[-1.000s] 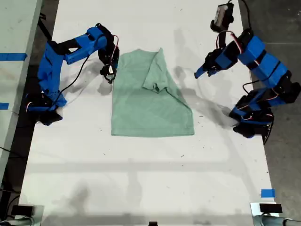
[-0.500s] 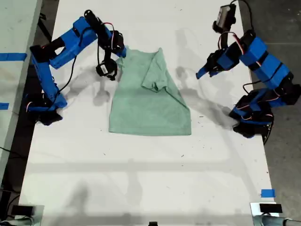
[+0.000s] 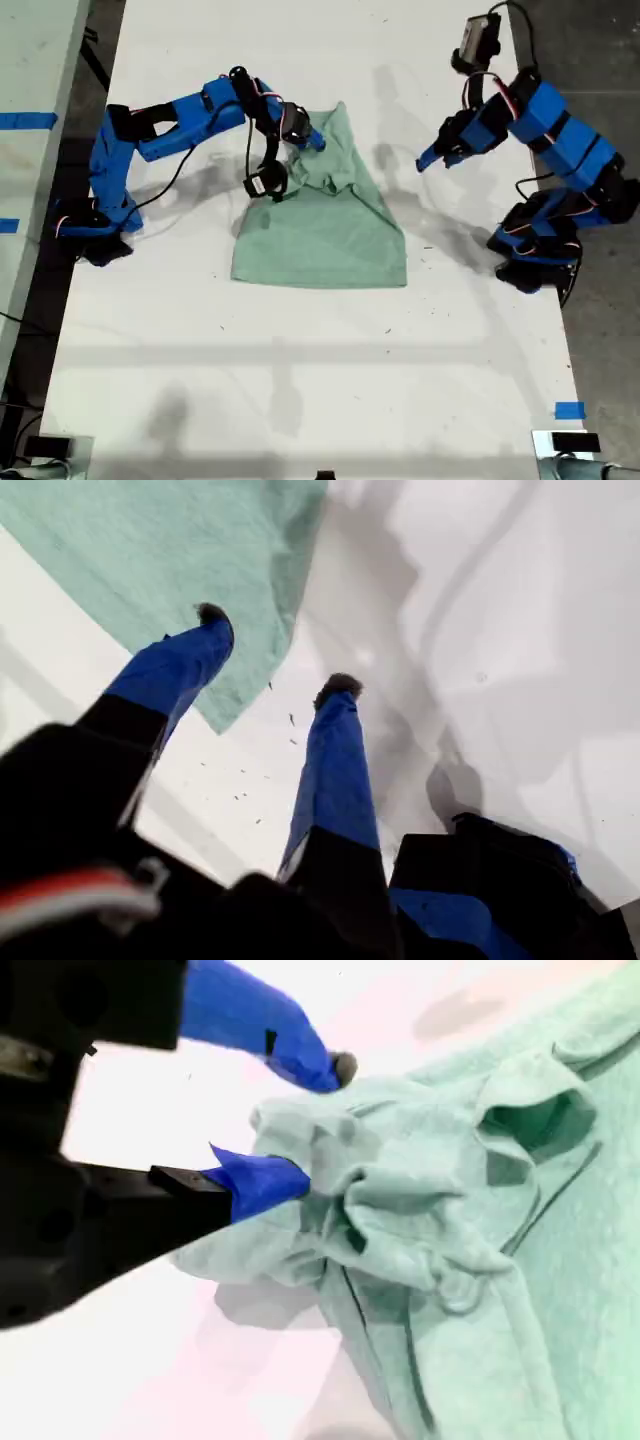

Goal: Fold tshirt

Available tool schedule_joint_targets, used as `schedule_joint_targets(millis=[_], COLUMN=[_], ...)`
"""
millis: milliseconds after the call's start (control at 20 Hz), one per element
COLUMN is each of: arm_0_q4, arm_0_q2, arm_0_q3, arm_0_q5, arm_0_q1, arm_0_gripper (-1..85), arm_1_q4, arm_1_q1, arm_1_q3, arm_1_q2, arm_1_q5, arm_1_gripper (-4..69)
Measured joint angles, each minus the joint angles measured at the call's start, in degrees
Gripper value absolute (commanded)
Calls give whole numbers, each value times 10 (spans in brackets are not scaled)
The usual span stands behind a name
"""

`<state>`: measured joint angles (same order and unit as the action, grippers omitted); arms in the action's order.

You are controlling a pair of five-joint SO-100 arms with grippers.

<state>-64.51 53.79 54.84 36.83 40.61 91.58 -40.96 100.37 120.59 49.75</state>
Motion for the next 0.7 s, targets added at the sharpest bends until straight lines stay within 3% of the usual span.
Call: schedule_joint_targets(millis=[200, 450, 700], arm_0_q4=[26, -80, -62], arm_0_q2=[1, 164, 388], arm_0_q3=[0, 38, 295], arm_0_q5=[0, 0, -51], arm_0_q1=[13, 25, -80], arm_0_gripper=[231, 231, 209], arm_1_q4=[-16, -19, -42], arm_1_q1=[27, 91, 192], arm_1_q3=[11, 62, 163], arm_1_q2=[0, 91, 199], arm_1_q5=[-24, -52, -92], arm_1_gripper=[212, 173, 285])
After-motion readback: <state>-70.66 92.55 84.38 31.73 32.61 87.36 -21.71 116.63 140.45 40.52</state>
